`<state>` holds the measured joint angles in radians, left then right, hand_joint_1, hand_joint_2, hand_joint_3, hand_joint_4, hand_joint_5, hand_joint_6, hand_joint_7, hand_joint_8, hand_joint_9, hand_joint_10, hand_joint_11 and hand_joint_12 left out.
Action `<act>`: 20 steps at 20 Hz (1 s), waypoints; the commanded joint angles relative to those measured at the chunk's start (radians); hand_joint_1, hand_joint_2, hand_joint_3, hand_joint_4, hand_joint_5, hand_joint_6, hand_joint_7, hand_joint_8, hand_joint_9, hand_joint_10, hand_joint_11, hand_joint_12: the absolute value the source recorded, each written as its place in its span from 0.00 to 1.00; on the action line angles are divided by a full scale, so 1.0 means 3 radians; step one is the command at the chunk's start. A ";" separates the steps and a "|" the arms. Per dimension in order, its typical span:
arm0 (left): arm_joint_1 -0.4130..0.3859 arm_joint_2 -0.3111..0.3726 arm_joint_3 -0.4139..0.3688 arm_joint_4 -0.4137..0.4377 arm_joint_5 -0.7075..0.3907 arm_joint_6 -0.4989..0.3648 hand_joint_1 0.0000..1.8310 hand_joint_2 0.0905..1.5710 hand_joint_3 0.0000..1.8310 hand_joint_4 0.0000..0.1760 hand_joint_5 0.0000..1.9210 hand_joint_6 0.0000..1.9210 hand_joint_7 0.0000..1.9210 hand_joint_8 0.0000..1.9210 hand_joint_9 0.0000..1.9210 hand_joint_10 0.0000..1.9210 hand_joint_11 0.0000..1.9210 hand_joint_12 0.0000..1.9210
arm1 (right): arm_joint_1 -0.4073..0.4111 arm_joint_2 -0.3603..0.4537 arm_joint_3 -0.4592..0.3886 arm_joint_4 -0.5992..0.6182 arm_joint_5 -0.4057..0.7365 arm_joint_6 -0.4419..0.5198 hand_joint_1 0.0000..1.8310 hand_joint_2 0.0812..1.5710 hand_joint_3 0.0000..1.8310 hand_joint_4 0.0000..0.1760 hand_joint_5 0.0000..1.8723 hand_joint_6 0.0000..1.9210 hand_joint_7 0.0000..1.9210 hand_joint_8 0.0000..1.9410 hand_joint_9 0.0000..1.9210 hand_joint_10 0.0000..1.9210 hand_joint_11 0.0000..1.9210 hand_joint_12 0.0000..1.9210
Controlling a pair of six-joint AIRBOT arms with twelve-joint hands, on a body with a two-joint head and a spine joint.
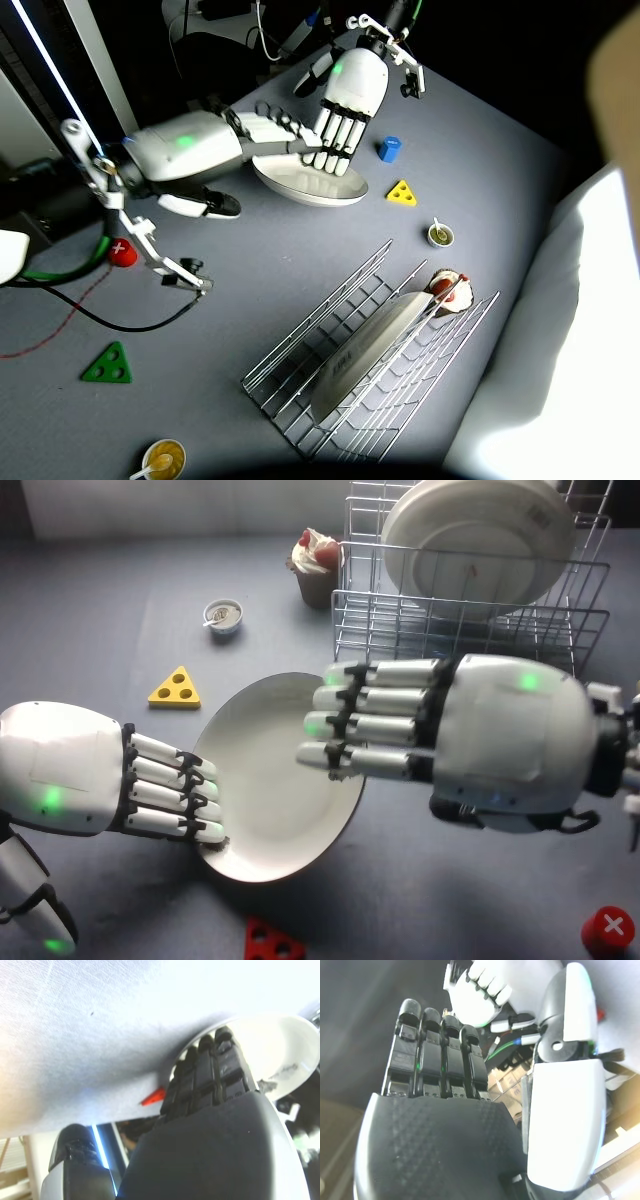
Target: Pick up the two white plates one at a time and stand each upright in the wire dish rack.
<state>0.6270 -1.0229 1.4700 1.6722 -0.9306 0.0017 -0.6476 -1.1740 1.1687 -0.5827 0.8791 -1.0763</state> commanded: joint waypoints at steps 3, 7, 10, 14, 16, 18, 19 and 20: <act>-0.0003 -0.0016 0.0002 0.0082 -0.0054 -0.0006 0.02 0.58 0.00 0.00 0.04 0.00 0.06 0.00 0.05 0.00 0.06 0.00 | 0.0023 -0.0134 0.0072 0.0190 0.0403 -0.0052 0.62 0.56 0.00 0.00 0.15 0.00 0.16 0.00 0.15 0.00 0.15 0.02; -0.0011 -0.0023 -0.0001 0.0098 -0.0052 -0.0006 0.02 0.58 0.00 0.00 0.03 0.00 0.05 0.00 0.05 0.00 0.05 0.00 | 0.0023 -0.0299 0.0309 0.0349 0.0404 -0.0065 0.62 0.57 0.00 0.00 0.13 0.00 0.17 0.01 0.16 0.00 0.15 0.02; -0.0021 -0.0027 0.0000 0.0103 -0.0053 -0.0006 0.03 0.58 0.00 0.00 0.03 0.00 0.05 0.00 0.04 0.00 0.04 0.00 | 0.0023 -0.0443 0.0489 0.0471 0.0404 -0.0065 0.65 0.57 0.00 0.00 0.17 0.00 0.20 0.00 0.18 0.00 0.16 0.02; -0.0024 -0.0030 -0.0001 0.0107 -0.0051 -0.0006 0.04 0.58 0.00 0.00 0.03 0.00 0.05 0.00 0.05 0.00 0.04 0.00 | 0.0083 -0.0623 0.0620 0.0533 0.0404 -0.0065 0.66 0.60 0.01 0.00 0.20 0.01 0.19 0.00 0.17 0.00 0.16 0.02; -0.0026 -0.0031 0.0000 0.0109 -0.0051 -0.0006 0.04 0.58 0.00 0.00 0.03 0.00 0.06 0.00 0.05 0.00 0.04 0.00 | 0.0146 -0.0670 0.0625 0.0556 0.0404 -0.0066 0.67 0.59 0.00 0.00 0.22 0.00 0.22 0.00 0.20 0.00 0.17 0.02; -0.0026 -0.0031 0.0000 0.0109 -0.0050 -0.0006 0.04 0.58 0.00 0.00 0.03 0.00 0.05 0.00 0.05 0.00 0.05 0.00 | 0.0224 -0.0680 0.0608 0.0565 0.0403 -0.0066 0.66 0.60 0.00 0.00 0.21 0.00 0.19 0.00 0.19 0.00 0.17 0.02; -0.0026 -0.0031 0.0000 0.0109 -0.0049 -0.0006 0.04 0.57 0.00 0.00 0.04 0.00 0.06 0.00 0.05 0.00 0.05 0.01 | 0.0252 -0.0680 0.0597 0.0565 0.0398 -0.0066 0.65 0.60 0.01 0.00 0.20 0.00 0.19 0.00 0.19 0.00 0.17 0.02; -0.0025 -0.0031 0.0000 0.0109 -0.0048 -0.0006 0.03 0.58 0.00 0.00 0.03 0.00 0.05 0.00 0.05 0.00 0.05 0.00 | 0.0276 -0.0683 0.0575 0.0565 0.0377 -0.0066 0.66 0.61 0.00 0.00 0.22 0.00 0.22 0.00 0.19 0.00 0.17 0.03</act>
<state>0.6167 -1.0248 1.4700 1.6863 -0.9295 -0.0010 -0.5705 -1.3792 1.3445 -0.4278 0.8776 -1.0920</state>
